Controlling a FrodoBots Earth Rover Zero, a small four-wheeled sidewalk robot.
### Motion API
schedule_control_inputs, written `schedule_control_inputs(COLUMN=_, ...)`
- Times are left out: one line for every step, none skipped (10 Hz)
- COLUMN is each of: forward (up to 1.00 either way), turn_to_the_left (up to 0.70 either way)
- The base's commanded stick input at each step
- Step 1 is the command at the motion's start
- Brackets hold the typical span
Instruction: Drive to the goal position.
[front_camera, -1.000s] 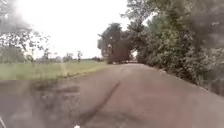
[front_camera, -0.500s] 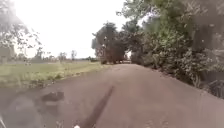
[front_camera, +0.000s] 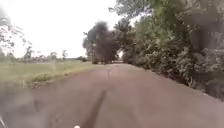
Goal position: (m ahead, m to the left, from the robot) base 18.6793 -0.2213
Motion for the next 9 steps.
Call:
schedule_control_inputs(forward=1.0, turn_to_the_left=-0.13)
schedule_control_inputs(forward=1.0, turn_to_the_left=-0.13)
schedule_control_inputs(forward=1.0, turn_to_the_left=-0.13)
schedule_control_inputs(forward=1.0, turn_to_the_left=-0.13)
schedule_control_inputs(forward=1.0, turn_to_the_left=-0.13)
schedule_control_inputs(forward=1.0, turn_to_the_left=-0.13)
schedule_control_inputs(forward=1.0, turn_to_the_left=-0.13)
schedule_control_inputs(forward=1.0, turn_to_the_left=-0.13)
schedule_control_inputs(forward=1.0, turn_to_the_left=-0.13)
